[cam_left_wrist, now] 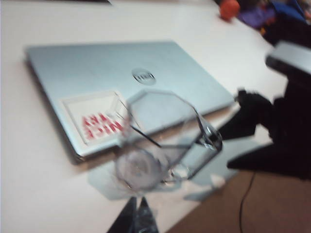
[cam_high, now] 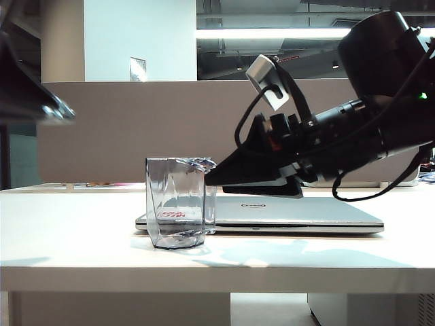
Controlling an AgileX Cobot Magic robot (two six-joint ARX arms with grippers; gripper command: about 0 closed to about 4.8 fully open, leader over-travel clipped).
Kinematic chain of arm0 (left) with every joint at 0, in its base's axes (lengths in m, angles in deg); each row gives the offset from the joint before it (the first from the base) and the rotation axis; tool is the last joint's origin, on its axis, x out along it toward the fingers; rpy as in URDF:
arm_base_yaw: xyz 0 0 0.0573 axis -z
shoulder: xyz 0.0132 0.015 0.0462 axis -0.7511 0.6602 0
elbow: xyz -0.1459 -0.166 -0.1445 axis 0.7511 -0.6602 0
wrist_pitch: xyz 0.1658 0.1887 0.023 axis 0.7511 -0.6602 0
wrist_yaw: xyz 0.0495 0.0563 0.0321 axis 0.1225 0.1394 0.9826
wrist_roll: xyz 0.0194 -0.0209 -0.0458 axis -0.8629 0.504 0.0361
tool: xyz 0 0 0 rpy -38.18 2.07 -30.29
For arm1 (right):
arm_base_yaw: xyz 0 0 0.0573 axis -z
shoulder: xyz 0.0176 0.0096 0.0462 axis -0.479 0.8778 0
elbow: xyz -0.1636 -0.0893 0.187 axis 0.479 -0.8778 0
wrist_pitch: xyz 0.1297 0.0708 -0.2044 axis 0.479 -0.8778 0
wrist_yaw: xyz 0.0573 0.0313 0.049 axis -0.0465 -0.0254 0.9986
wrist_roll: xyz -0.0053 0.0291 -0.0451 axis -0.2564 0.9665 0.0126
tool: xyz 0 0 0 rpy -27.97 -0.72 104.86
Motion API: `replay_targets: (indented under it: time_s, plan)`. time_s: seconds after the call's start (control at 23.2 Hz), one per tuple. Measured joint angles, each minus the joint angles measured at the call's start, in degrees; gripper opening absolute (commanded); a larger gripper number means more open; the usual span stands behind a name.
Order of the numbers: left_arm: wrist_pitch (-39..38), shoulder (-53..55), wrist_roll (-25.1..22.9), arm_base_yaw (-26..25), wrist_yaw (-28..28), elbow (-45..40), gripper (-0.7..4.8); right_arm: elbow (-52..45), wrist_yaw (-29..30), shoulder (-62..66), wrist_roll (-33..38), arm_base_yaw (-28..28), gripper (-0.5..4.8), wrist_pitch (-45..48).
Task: Pick up the water cup and place it on the right side of the laptop.
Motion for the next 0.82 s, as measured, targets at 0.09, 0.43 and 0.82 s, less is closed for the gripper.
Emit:
replay_targets:
  time_s: [0.09, 0.43, 0.82]
  plan:
    - [2.95, 4.31, -2.23, 8.2, 4.13, 0.02, -0.06, 0.0, -0.02, 0.0, 0.0, 0.22, 2.42, -0.24]
    - [10.1, 23.45, -3.37, 21.81, 12.72, 4.48, -0.06, 0.02, -0.13, 0.0, 0.0, 0.31, 2.43, -0.85]
    - [8.24, 30.01, -3.34, 22.21, 11.78, 11.54, -0.06, 0.02, -0.2, 0.0, 0.0, 1.4, 2.42, -5.62]
